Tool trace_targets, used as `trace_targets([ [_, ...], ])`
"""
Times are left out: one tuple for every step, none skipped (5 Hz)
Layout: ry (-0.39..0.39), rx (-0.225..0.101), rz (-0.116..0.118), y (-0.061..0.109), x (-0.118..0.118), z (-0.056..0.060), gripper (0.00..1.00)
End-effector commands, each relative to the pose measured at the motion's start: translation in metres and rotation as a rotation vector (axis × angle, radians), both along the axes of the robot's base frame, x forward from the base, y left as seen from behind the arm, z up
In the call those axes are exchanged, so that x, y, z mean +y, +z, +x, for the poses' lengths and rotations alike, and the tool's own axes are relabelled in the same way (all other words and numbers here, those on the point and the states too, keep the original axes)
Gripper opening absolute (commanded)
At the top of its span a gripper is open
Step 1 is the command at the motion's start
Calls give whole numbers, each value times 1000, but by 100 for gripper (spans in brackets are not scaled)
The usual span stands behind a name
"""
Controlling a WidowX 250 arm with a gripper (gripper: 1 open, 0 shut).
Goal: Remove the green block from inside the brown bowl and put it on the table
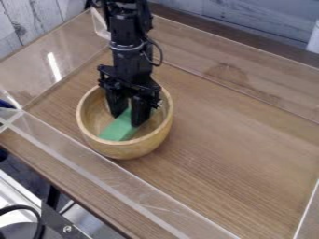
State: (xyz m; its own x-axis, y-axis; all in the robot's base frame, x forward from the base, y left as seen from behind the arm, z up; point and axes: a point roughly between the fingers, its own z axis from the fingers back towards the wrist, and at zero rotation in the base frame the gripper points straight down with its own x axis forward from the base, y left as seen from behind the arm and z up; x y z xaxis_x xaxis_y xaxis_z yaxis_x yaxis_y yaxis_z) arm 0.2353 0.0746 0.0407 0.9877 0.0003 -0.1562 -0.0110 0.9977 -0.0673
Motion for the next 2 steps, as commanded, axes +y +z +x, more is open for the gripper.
trace_targets([
  [-7, -79, 31, 20, 3, 13, 0],
  [-5, -78, 32, 21, 2, 13, 0],
])
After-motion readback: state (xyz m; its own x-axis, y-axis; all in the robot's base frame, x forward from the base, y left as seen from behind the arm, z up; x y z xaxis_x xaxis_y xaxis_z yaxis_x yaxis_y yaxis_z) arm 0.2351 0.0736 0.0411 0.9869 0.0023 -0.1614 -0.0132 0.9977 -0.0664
